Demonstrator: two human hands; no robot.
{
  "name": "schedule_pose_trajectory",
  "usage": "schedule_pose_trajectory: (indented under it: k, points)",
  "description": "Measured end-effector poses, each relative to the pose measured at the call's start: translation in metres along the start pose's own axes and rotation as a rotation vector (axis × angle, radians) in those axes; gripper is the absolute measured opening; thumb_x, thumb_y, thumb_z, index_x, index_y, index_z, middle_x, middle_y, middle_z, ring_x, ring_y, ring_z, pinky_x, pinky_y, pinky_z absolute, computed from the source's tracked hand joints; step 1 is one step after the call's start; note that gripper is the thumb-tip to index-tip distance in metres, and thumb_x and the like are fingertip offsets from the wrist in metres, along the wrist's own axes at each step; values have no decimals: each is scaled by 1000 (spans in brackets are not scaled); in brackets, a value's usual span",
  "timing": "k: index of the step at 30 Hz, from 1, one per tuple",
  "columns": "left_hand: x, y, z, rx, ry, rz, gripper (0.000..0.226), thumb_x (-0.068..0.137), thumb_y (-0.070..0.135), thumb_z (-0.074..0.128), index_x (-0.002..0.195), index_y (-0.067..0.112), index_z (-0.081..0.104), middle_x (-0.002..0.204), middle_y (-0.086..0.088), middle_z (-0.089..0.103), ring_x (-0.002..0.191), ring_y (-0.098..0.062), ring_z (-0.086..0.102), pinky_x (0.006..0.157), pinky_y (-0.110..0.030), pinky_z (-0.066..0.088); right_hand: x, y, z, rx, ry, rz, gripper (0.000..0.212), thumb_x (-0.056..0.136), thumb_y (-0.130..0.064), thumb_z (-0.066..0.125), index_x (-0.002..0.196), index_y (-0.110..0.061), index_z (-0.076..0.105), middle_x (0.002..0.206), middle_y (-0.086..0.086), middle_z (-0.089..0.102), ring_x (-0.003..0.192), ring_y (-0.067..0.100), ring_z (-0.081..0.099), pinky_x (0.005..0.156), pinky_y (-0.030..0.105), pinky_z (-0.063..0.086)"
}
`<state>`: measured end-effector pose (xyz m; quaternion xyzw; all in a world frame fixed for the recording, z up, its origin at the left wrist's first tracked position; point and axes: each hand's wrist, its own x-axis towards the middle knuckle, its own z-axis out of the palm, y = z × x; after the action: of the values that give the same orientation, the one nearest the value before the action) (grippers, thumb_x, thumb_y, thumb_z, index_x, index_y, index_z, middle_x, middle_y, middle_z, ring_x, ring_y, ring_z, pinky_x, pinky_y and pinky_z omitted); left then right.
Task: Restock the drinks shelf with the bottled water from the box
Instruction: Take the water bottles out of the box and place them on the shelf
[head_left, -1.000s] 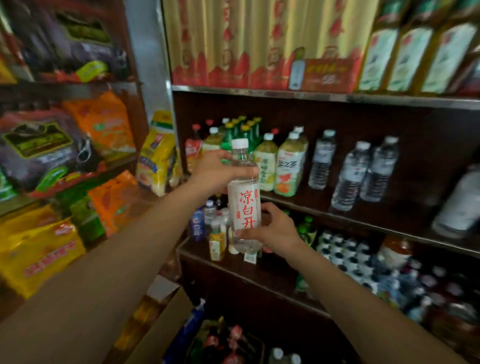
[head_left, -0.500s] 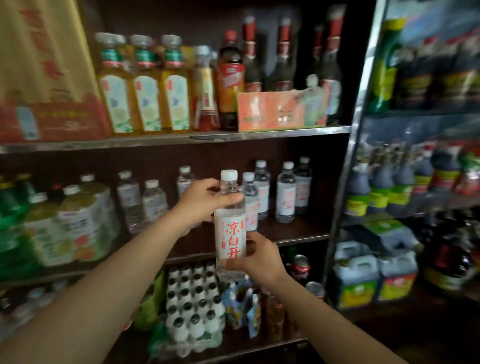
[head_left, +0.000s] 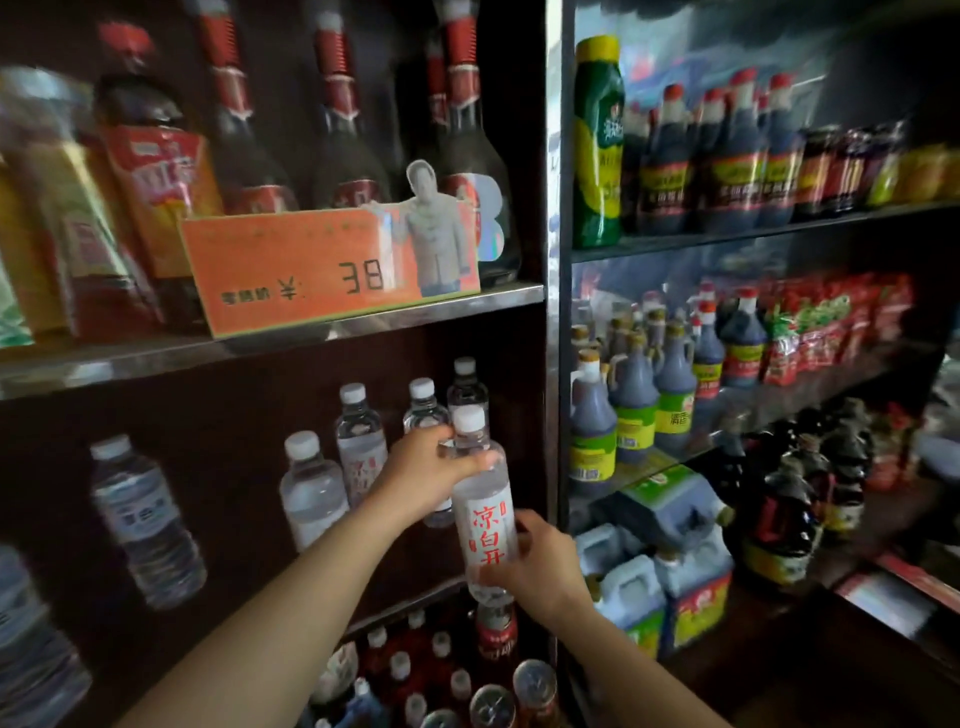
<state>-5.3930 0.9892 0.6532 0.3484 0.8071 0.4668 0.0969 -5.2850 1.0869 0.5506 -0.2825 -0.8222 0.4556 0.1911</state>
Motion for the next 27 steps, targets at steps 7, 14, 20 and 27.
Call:
schedule_pose_trajectory:
  k: [7, 14, 20, 27]
  points:
    - [50, -17, 22, 74, 39, 11, 24, 79, 32, 74, 94, 14, 68, 76, 10, 64, 69, -2, 58, 56, -11, 41, 52, 11, 23, -255, 79, 18, 54, 73, -39, 75, 116, -16, 53, 106, 1, 69, 96, 20, 66, 78, 31, 52]
    - [88, -12, 40, 150, 116, 5, 29, 85, 33, 68, 107, 15, 64, 93, 5, 63, 92, -13, 60, 67, -20, 39, 85, -1, 36, -444, 189, 25, 52, 89, -40, 60, 122, -8, 36, 109, 8, 66, 100, 26, 67, 76, 34, 52]
    - [106, 1, 56, 435, 198, 14, 32, 93, 31, 55, 106, 3, 61, 107, -16, 64, 99, -31, 61, 70, -29, 39, 113, -1, 40, -489, 238, 39, 37, 96, -18, 47, 128, -6, 34, 113, 8, 67, 105, 25, 66, 80, 33, 51]
    - [121, 4, 55, 480, 224, -65, 29, 94, 26, 55, 108, 1, 61, 109, -15, 63, 102, -30, 61, 70, -26, 37, 123, -5, 45, -522, 242, 50, 34, 98, -11, 39, 131, -5, 34, 116, 9, 66, 108, 25, 64, 82, 33, 50]
